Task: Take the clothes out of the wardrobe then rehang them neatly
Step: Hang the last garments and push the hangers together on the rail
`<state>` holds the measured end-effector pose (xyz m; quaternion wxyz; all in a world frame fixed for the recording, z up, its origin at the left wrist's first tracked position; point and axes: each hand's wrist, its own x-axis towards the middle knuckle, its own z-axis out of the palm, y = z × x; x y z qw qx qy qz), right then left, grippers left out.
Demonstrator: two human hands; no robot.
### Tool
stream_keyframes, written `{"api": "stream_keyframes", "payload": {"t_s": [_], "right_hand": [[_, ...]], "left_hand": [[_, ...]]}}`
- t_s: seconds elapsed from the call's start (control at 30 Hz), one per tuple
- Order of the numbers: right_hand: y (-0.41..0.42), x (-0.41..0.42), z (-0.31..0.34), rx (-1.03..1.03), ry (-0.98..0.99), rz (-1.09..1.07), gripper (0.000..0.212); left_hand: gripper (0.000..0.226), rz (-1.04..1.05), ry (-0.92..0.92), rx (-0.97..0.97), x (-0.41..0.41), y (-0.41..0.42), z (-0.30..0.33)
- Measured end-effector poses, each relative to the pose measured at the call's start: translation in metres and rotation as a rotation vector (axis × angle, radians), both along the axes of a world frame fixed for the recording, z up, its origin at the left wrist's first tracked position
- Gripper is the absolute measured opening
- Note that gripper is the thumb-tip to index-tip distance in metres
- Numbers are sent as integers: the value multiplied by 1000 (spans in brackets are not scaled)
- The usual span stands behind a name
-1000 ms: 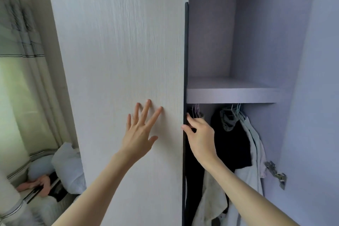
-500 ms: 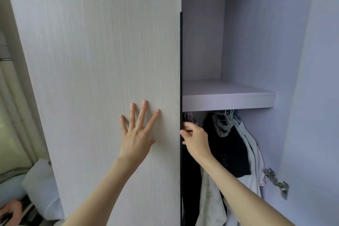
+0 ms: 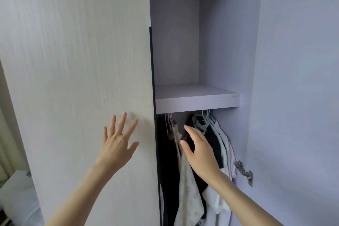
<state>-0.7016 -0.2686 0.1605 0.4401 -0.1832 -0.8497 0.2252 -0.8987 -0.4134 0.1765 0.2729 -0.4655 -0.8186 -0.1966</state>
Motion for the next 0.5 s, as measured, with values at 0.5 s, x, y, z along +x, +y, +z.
{"api": "stream_keyframes", "payload": {"t_s": [0.5], "right_hand": [[-12,301,21,310,285,-269,43]], "left_hand": [[61,-484,50,83,317,42,1]]}}
